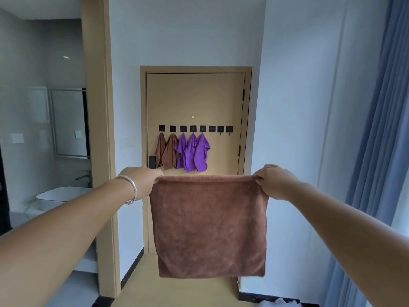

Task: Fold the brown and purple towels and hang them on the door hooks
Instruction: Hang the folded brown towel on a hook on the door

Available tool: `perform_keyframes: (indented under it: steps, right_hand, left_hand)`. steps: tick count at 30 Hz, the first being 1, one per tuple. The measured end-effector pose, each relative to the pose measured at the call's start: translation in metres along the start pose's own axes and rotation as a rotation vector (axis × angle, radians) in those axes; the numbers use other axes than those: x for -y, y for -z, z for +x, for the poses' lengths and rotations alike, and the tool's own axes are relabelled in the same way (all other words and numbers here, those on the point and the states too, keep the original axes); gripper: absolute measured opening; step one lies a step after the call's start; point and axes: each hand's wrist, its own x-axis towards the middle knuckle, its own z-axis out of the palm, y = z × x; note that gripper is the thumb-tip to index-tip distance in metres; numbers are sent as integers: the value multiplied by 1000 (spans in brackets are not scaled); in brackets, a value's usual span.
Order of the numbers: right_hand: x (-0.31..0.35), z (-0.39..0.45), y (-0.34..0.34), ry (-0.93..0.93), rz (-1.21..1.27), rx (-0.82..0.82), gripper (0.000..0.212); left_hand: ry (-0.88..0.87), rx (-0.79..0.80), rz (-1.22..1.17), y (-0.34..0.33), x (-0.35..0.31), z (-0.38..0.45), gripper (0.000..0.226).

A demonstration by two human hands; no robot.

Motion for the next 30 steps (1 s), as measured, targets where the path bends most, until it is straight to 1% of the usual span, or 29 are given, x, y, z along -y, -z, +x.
perform_keyframes:
  steps: [5,9,14,18,23,30]
  right_hand:
    - [-20,51,-29,24,13,26,37]
    - [-28,93,-51,31,10,13,36]
    - [-37,156,-86,-6,16,41,36]
    - [-39,221,-105,-25,2,53,36]
    - [-31,302,-119,-40,-12,22,35]
    - [-26,377,-153,-46,-54,44,36]
  left_hand:
    - [1,14,66,-20,-2,47,28]
    - [-10,30,43,-42,3,92,28]
    - [-18,24,50,-71,12,157,31]
    - [-38,6,5,-96,30,217,31]
    - [-53,-24,2,-125,62,298,28]
    - [-78,-18,-3,-170,86,385,24]
